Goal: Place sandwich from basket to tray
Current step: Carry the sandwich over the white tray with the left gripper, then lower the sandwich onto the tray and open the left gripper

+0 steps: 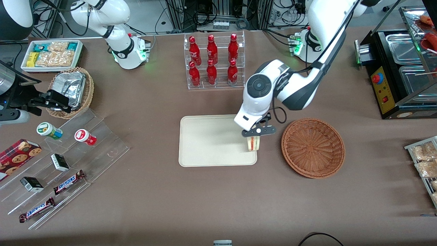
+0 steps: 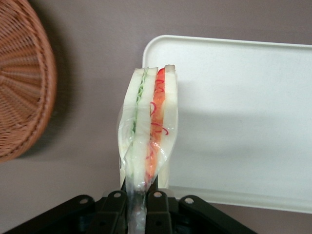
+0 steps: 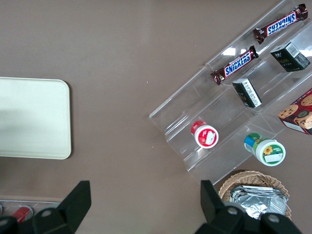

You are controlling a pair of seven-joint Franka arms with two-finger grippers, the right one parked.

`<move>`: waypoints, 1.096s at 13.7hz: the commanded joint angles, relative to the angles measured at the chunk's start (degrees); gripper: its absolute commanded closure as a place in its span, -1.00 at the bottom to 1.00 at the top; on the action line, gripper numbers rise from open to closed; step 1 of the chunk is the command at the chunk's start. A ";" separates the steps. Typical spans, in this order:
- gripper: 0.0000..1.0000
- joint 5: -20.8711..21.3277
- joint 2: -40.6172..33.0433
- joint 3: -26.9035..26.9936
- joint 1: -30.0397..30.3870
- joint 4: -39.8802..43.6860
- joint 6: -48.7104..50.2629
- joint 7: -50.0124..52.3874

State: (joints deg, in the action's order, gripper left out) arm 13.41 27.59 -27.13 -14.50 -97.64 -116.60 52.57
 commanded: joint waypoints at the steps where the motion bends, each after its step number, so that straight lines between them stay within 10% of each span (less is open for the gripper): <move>1: 1.00 3.54 4.66 -0.64 -1.49 5.95 0.41 5.41; 15: 1.00 11.64 14.77 -4.51 -2.55 11.15 -5.30 4.56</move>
State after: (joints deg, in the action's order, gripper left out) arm 23.62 41.27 -31.39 -16.40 -88.25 -122.18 57.51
